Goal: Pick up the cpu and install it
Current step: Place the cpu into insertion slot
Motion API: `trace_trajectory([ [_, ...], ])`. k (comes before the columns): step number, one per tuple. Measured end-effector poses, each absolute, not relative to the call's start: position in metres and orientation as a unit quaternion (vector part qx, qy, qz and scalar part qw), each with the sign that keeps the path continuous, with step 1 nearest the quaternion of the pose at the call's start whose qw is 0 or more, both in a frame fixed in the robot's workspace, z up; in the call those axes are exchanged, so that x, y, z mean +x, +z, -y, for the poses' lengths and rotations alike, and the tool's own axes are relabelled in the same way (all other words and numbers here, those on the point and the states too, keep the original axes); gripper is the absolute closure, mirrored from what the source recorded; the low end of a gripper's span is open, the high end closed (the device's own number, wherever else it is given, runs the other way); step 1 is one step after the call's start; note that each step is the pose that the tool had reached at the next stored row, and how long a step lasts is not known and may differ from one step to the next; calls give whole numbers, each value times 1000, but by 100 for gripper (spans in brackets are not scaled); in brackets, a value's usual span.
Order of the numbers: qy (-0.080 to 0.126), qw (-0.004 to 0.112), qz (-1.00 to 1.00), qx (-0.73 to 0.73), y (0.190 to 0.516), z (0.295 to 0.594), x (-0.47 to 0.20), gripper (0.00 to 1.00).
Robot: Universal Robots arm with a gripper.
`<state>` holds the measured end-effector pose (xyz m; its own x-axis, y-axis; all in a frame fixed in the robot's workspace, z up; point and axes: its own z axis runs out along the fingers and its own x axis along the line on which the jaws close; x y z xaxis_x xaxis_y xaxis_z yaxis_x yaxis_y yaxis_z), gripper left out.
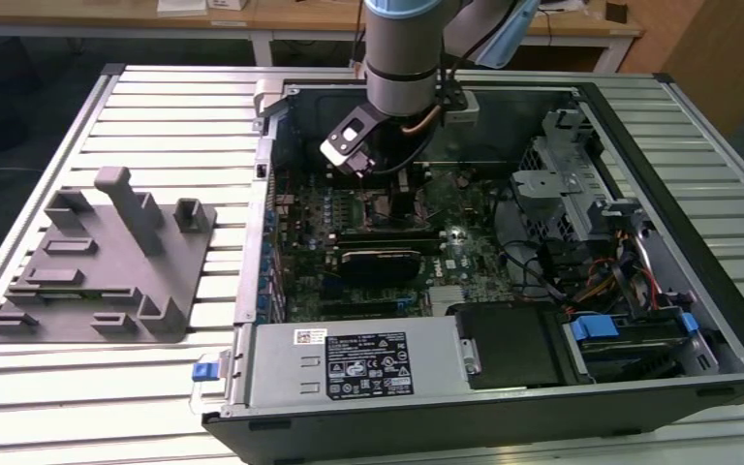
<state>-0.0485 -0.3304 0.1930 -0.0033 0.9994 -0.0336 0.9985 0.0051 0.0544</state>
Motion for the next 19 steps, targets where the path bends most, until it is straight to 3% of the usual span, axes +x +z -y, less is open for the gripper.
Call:
trace_trajectory([
  [17,8,31,-708,705,191,330,-48,45],
  [18,8,31,-708,705,192,330,-48,39],
  [19,8,31,-708,705,192,330,-48,39],
])
